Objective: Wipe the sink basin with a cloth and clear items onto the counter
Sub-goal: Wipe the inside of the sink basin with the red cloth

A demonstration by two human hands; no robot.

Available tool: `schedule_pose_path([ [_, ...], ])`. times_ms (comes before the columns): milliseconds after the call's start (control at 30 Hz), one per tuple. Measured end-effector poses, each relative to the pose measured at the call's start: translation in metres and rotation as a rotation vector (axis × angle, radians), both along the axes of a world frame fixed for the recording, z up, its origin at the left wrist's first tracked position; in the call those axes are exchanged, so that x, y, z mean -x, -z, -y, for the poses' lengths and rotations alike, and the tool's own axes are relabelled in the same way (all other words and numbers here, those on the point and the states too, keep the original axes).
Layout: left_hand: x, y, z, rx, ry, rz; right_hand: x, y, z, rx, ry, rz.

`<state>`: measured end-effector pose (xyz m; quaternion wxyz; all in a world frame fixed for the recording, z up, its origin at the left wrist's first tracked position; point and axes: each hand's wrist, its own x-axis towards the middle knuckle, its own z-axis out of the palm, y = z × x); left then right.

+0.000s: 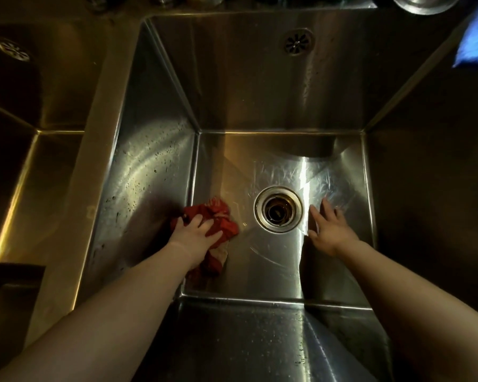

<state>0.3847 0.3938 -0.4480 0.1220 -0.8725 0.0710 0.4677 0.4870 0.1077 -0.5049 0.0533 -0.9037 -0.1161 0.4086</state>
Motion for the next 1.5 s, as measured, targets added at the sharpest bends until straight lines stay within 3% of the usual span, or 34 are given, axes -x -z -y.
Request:
schedule_pose_path([
  [133,0.014,-0.002,0.000,0.029,-0.011,-0.110,-0.001,0.001,0.001,-0.011,-0.007,0.009],
  [567,0.008,0.011,-0.004,0.154,-0.010,0.053,0.000,0.008,0.005,-0.007,-0.025,0.046],
  [800,0.018,0.006,-0.002,0.170,0.017,-0.114,0.001,0.008,0.005,-0.016,-0.019,0.049],
  [967,0.012,0.014,0.002,0.121,0.032,0.042,0.002,0.009,0.005,-0.010,-0.023,0.054],
  [1033,0.012,0.017,-0.003,0.103,0.040,0.023,0.002,0.009,0.006,-0.012,-0.016,0.051],
  [1333,0.019,0.025,0.001,0.189,-0.127,-0.036,0.002,0.011,0.005,-0.011,-0.024,0.053],
  [1500,0.023,0.024,0.015,0.349,-0.149,-0.073,0.002,0.011,0.006,-0.013,-0.028,0.066],
])
